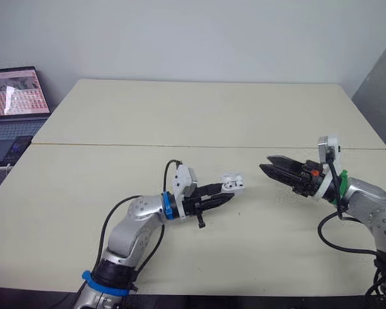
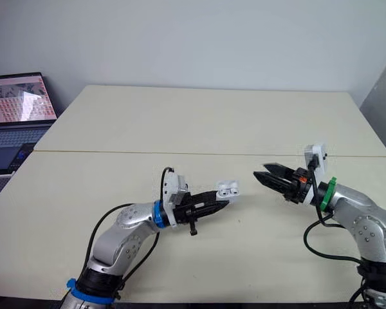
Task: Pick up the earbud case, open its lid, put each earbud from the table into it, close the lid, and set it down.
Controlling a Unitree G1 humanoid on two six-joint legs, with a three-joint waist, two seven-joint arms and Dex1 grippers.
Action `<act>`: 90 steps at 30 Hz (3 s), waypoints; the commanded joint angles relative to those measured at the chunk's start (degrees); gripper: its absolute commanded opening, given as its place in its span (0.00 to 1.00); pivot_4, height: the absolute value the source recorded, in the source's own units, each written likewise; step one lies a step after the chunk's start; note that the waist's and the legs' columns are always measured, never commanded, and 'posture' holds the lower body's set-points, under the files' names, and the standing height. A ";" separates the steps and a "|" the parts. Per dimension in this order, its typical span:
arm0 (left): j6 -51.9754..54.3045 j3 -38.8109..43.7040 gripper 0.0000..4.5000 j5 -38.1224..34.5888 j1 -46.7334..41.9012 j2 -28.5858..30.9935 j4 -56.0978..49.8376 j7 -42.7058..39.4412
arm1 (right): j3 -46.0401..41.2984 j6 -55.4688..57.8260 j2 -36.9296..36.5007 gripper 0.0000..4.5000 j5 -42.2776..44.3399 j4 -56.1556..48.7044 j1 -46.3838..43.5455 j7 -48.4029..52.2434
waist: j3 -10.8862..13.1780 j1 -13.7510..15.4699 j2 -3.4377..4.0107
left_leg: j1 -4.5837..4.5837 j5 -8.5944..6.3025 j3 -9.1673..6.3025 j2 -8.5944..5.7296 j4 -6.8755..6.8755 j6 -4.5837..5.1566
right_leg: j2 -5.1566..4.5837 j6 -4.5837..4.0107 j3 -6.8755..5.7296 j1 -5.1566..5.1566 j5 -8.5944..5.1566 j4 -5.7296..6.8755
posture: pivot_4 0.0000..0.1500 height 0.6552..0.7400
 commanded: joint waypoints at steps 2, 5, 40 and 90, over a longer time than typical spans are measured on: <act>1.20 -1.89 0.17 -2.89 -2.92 1.85 0.51 -7.60 | 1.76 2.56 -3.01 0.21 1.93 -0.30 -0.66 7.30 | 0.00 -0.03 0.00 | 0.00 0.00 -0.02 0.01 0.00 0.00 | 0.01 0.00 0.00 -0.01 0.00 0.01 | 1.00 1.00; 3.83 -2.98 0.17 -3.00 -4.33 2.44 1.48 -8.78 | 3.48 3.71 -2.57 0.01 1.88 -0.11 -1.50 8.56 | 0.00 -0.05 0.00 | 0.00 0.00 -0.03 0.02 0.00 0.00 | 0.01 0.00 0.01 0.00 0.00 0.01 | 1.00 1.00; 30.89 -2.92 0.17 -7.51 -6.79 -0.06 -1.25 6.06 | -0.24 -1.78 -2.37 0.01 -2.41 -5.09 6.65 6.45 | 0.01 0.08 -0.02 | -0.06 0.00 -0.17 0.02 0.02 0.00 | 0.00 0.00 0.08 0.01 0.00 -0.01 | 1.00 1.00; -10.52 2.67 1.00 11.94 15.68 13.87 -4.59 11.30 | -1.77 -41.48 0.48 1.00 -28.82 2.08 31.16 12.80 | -0.03 0.04 0.03 | 0.08 0.00 -0.02 0.03 -0.07 -0.02 | -0.04 0.01 0.25 0.08 0.00 -0.07 | 1.00 1.00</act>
